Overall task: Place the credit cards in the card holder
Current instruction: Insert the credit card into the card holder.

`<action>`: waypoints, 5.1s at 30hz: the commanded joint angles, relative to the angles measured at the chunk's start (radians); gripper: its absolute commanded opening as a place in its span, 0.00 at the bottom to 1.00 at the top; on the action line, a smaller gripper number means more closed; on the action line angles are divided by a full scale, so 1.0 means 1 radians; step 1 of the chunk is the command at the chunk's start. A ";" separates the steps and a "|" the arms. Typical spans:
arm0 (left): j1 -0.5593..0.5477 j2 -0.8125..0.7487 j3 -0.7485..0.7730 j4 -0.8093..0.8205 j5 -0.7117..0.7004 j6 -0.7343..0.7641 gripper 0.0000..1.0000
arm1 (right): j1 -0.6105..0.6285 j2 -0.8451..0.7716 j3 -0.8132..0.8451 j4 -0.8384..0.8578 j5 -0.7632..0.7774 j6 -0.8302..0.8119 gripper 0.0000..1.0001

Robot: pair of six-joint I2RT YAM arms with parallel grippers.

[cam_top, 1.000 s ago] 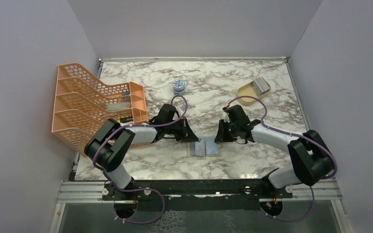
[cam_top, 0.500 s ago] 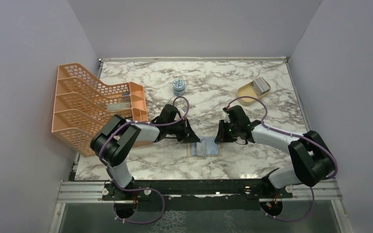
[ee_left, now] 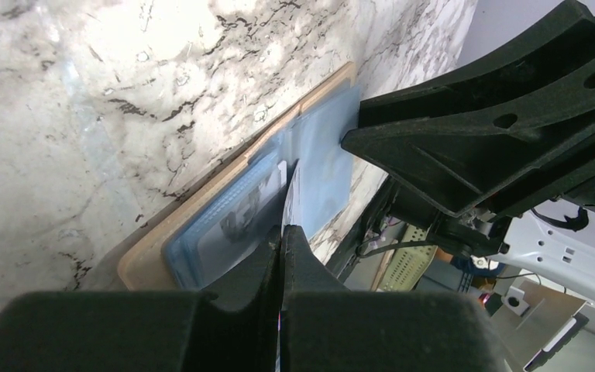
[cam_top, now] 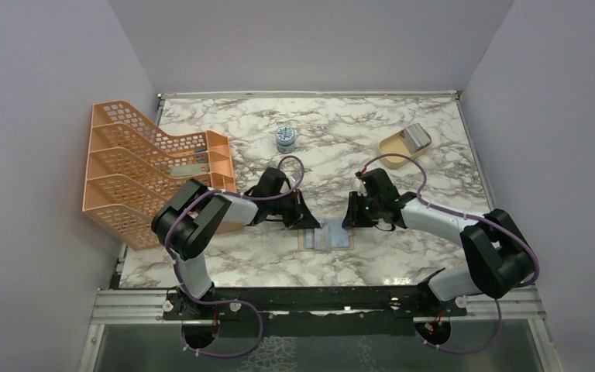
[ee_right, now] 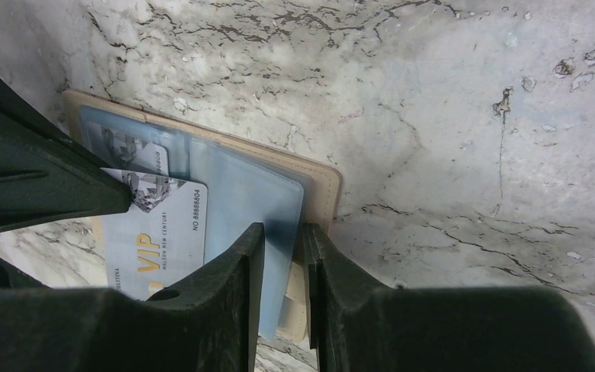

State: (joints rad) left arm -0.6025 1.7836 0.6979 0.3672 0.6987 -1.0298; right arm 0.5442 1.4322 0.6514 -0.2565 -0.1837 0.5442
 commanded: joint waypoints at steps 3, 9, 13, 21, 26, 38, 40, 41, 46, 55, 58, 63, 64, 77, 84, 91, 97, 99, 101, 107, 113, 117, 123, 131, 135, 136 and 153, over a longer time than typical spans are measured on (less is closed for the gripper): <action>-0.003 0.038 0.037 0.018 0.020 0.034 0.00 | 0.007 -0.014 -0.015 -0.005 0.041 -0.014 0.26; -0.003 0.051 0.041 0.018 -0.001 0.050 0.00 | 0.007 -0.014 -0.018 -0.007 0.041 -0.015 0.27; -0.003 0.065 0.047 0.018 -0.007 0.068 0.00 | 0.008 -0.010 -0.018 -0.008 0.044 -0.016 0.27; -0.003 0.074 0.065 -0.018 -0.033 0.120 0.00 | 0.008 -0.006 -0.019 -0.005 0.040 -0.015 0.27; -0.003 0.068 0.086 -0.066 -0.071 0.154 0.00 | 0.008 -0.006 -0.018 -0.006 0.040 -0.013 0.27; -0.009 0.057 0.085 -0.080 -0.116 0.166 0.00 | 0.007 0.000 -0.026 0.010 0.017 0.001 0.27; -0.013 0.056 0.087 -0.080 -0.122 0.166 0.00 | 0.008 -0.001 -0.027 0.014 0.011 0.003 0.27; -0.015 0.054 0.089 -0.080 -0.128 0.167 0.00 | 0.008 -0.001 -0.027 0.016 0.009 0.003 0.27; -0.017 0.055 0.089 -0.080 -0.141 0.162 0.00 | 0.008 -0.005 -0.025 0.011 0.010 0.002 0.27; -0.026 0.042 0.088 -0.079 -0.185 0.156 0.00 | 0.008 -0.014 -0.027 0.005 0.012 0.000 0.27; -0.028 0.037 0.085 -0.079 -0.199 0.154 0.00 | 0.008 -0.021 -0.026 0.003 0.012 0.003 0.27; -0.029 0.030 0.080 -0.078 -0.219 0.155 0.00 | 0.008 -0.035 -0.024 -0.008 0.012 0.003 0.27; -0.030 0.028 0.080 -0.078 -0.221 0.154 0.00 | 0.008 -0.038 -0.024 -0.009 0.014 0.003 0.27; -0.059 0.001 0.053 -0.045 -0.245 0.121 0.00 | 0.008 -0.054 -0.042 0.003 0.003 0.019 0.26; -0.071 -0.025 0.024 -0.025 -0.247 0.087 0.00 | 0.008 -0.059 -0.049 0.006 0.004 0.022 0.26; -0.081 -0.049 0.006 0.005 -0.245 0.066 0.20 | 0.008 -0.074 -0.037 -0.013 0.002 0.022 0.26; -0.082 -0.109 0.004 -0.015 -0.253 0.069 0.41 | 0.008 -0.123 -0.026 -0.049 0.010 0.021 0.26; -0.082 -0.126 0.003 -0.038 -0.263 0.076 0.43 | 0.008 -0.129 -0.026 -0.054 0.012 0.022 0.26; -0.082 -0.138 0.005 -0.067 -0.277 0.083 0.45 | 0.008 -0.132 -0.028 -0.056 0.016 0.022 0.26; -0.097 -0.156 0.013 -0.138 -0.308 0.101 0.49 | 0.008 -0.123 -0.047 -0.038 0.011 0.027 0.26; -0.131 -0.151 0.003 -0.129 -0.317 0.080 0.51 | 0.008 -0.103 -0.060 -0.018 -0.004 0.032 0.26; -0.145 -0.137 0.002 -0.120 -0.321 0.069 0.51 | 0.008 -0.105 -0.066 -0.015 -0.002 0.034 0.26; -0.160 -0.119 0.008 -0.110 -0.323 0.055 0.51 | 0.008 -0.101 -0.085 0.005 -0.015 0.039 0.26; -0.175 -0.089 0.031 -0.097 -0.315 0.046 0.51 | 0.008 -0.098 -0.096 0.025 -0.032 0.041 0.26; -0.184 -0.055 0.049 -0.081 -0.306 0.038 0.51 | 0.008 -0.095 -0.096 0.031 -0.037 0.040 0.26; -0.187 -0.051 0.055 -0.080 -0.304 0.037 0.51 | 0.008 -0.095 -0.096 0.030 -0.038 0.040 0.26; -0.227 -0.043 0.112 -0.046 -0.283 0.025 0.50 | 0.008 -0.097 -0.092 0.029 -0.042 0.043 0.25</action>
State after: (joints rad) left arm -0.8158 1.7470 0.7788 0.2882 0.3992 -0.9962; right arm 0.5442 1.3331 0.5671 -0.2375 -0.2050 0.5793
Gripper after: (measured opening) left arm 0.501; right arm 0.254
